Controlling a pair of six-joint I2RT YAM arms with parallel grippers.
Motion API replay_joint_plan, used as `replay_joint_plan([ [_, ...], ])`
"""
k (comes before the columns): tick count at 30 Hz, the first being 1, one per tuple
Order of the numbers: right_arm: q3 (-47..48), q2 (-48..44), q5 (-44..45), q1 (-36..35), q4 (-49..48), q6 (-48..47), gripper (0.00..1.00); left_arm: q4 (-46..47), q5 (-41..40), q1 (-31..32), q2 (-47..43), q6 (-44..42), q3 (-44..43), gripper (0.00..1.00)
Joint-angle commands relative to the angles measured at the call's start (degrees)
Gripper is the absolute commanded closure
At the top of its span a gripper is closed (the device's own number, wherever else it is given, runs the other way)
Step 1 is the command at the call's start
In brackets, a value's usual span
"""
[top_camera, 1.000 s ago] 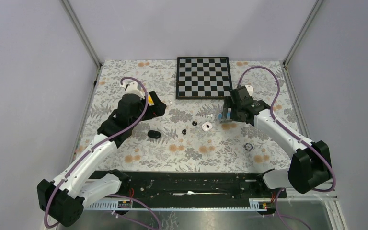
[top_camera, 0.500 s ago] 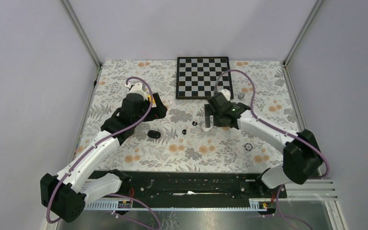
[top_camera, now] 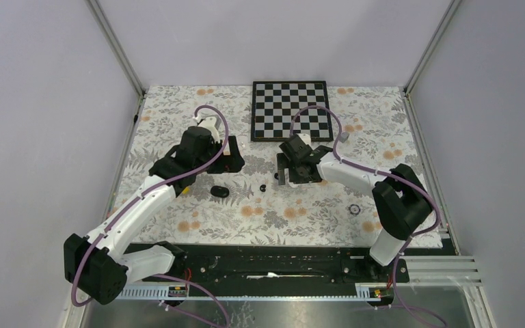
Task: Insert the wireless bluetooth earbuds into the charging case
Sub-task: Pick up the charging case at the center of the board.
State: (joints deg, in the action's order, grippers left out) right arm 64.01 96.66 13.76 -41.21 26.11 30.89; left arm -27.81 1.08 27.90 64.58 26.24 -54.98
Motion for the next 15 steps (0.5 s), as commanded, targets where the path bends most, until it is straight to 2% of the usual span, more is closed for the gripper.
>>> replay_joint_plan([
  [1,2.46,2.26,-2.47,0.01,-3.01,-4.16,0.05,-0.77,2.18,-0.21,-0.88,-1.10,-1.34,0.01],
  [7,2.56,4.25,-0.08,0.47,-4.29,-12.06,0.19,-0.72,2.54,-0.21,-2.60,-0.16,0.72,0.01],
  [11,3.51,6.49,-0.98,1.15,-4.28,-16.22,0.14,-0.53,3.87,-0.21,-2.17,-0.37,0.83,0.01],
  [15,2.73,7.18,-2.73,1.87,-5.58,-19.15,0.15,-0.84,4.44,-0.21,-1.01,-0.75,-0.15,0.01],
])
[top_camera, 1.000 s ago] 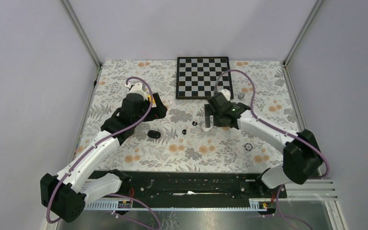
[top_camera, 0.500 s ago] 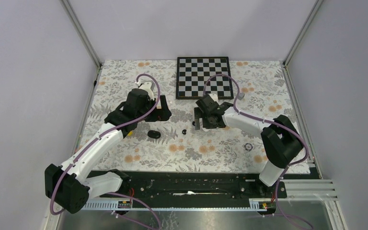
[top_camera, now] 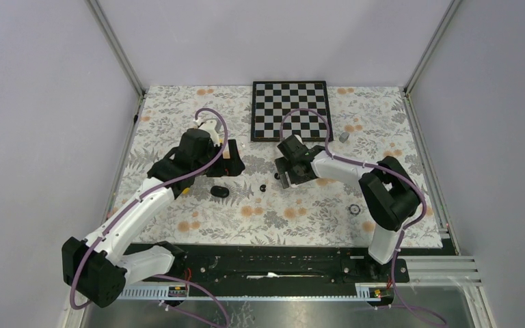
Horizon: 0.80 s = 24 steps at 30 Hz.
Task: Insert the wireless bluetooth earbuds into the charging case
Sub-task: Pick up the charging case at the center of the board.
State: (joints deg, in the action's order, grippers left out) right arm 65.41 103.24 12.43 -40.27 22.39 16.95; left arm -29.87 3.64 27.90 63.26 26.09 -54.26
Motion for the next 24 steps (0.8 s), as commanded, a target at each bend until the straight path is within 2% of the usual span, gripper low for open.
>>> replay_joint_plan([
  [1,1.00,0.66,-1.82,0.99,-2.48,-6.11,0.16,1.22,1.84,-0.20,0.41,-0.60,-0.93,0.01],
  [3,0.59,1.02,-2.98,1.22,-3.90,-7.72,0.20,1.19,1.96,-0.21,0.54,-0.69,-1.02,0.01],
  [13,-0.42,1.62,-8.02,2.05,-4.91,-10.08,0.23,-0.80,2.05,-0.21,1.82,-1.83,-2.72,0.01],
  [17,-1.68,1.73,-8.18,2.10,-5.27,-9.77,0.26,-0.81,2.30,-0.24,2.57,-1.91,-3.04,0.01],
  [22,-2.72,1.90,-7.06,2.06,-5.30,-9.84,0.24,-0.81,1.67,-0.21,2.91,-2.26,-3.02,0.01],
  [24,-3.10,2.05,-5.97,2.06,-5.78,-10.09,0.27,-0.81,1.39,-0.21,3.09,-2.27,-3.13,0.01],
])
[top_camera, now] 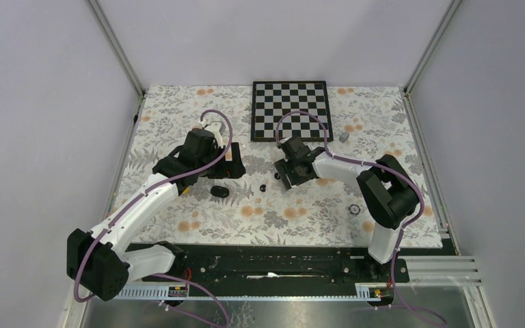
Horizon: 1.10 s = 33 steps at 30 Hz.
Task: Insert the wireless bluetooth earbuds into the charging case
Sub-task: Pick up the charging case at the center of the board.
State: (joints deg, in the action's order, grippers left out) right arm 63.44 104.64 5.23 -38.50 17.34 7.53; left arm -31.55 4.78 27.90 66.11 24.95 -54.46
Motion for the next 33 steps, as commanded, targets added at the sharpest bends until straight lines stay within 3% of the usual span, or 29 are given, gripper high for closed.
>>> replay_joint_plan([
  [1,-1.20,0.77,1.98,0.33,-0.89,-0.63,0.30,0.88,-0.41,-0.27,0.38,-0.94,-2.94,0.01],
  [5,-1.15,1.25,2.87,0.27,-1.39,-0.53,0.41,0.96,-1.45,-0.21,0.48,-0.12,-2.76,0.01],
  [11,-0.72,-1.02,-2.71,0.27,-1.84,-0.18,0.44,-1.86,-5.37,-1.54,5.34,4.03,-3.63,0.01],
  [14,-1.87,-4.67,-8.24,0.20,-4.40,-0.40,0.41,-3.27,4.19,-6.36,10.28,5.15,-5.26,0.01],
  [19,-4.19,-9.95,-10.78,-1.15,-7.24,-1.47,0.41,6.61,27.17,-14.69,13.26,12.49,-3.00,0.01],
  [24,-5.46,-15.12,-14.27,-2.72,-8.32,-0.76,0.43,13.44,42.44,-15.10,19.78,16.73,-4.35,0.02],
  [29,-5.36,-19.07,-16.89,-4.84,-8.26,-0.45,0.44,19.69,51.77,-11.70,25.91,18.05,-4.34,0.02],
  [33,-4.48,-19.65,-17.43,-6.02,-6.38,-1.08,0.44,22.08,52.71,-9.61,27.65,18.88,-5.04,0.04],
])
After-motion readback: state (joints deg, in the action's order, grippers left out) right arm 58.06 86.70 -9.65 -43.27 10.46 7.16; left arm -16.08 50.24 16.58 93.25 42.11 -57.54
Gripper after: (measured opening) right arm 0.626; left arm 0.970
